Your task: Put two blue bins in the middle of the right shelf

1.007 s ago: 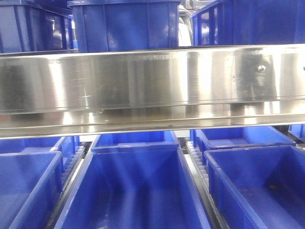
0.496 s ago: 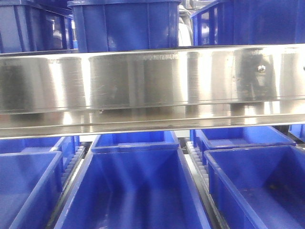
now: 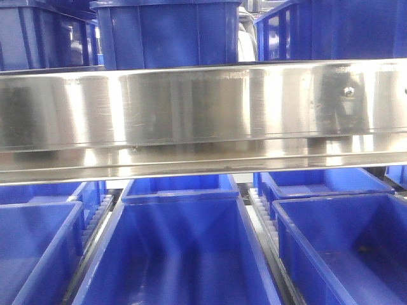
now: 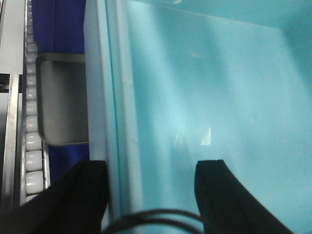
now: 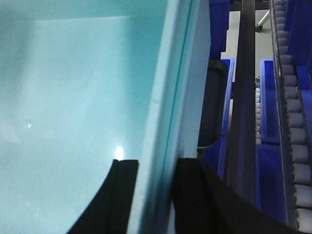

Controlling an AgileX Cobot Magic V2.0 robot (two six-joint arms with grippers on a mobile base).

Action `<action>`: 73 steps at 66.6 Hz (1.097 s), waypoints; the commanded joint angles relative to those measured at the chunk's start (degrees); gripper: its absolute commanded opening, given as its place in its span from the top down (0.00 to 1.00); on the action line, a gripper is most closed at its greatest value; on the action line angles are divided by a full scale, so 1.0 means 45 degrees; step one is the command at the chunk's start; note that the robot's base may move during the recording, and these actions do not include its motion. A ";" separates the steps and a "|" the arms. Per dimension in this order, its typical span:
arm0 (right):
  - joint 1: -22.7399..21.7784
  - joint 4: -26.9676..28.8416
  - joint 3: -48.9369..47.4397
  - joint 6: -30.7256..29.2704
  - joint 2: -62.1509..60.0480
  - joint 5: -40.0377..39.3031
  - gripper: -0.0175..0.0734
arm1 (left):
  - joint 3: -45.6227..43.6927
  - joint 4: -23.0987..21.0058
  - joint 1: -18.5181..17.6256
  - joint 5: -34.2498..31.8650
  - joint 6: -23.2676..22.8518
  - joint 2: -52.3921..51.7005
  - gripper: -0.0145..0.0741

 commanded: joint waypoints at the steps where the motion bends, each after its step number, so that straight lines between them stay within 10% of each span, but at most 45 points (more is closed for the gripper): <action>1: 0.0079 0.0758 -0.0252 -0.0061 -0.0084 -0.1464 0.98 | -0.0229 -0.1644 -0.0179 -0.0273 0.0361 -0.0298 0.96; 40: 0.0079 0.0758 -0.0252 -0.0061 -0.0084 -0.1464 0.98 | -0.0229 -0.1645 -0.0179 -0.0691 0.0361 -0.0298 0.96; 73: 0.0079 0.0758 -0.0252 -0.0061 -0.0084 -0.1491 0.98 | -0.0229 -0.1645 -0.0179 -0.3766 0.0361 -0.0275 0.96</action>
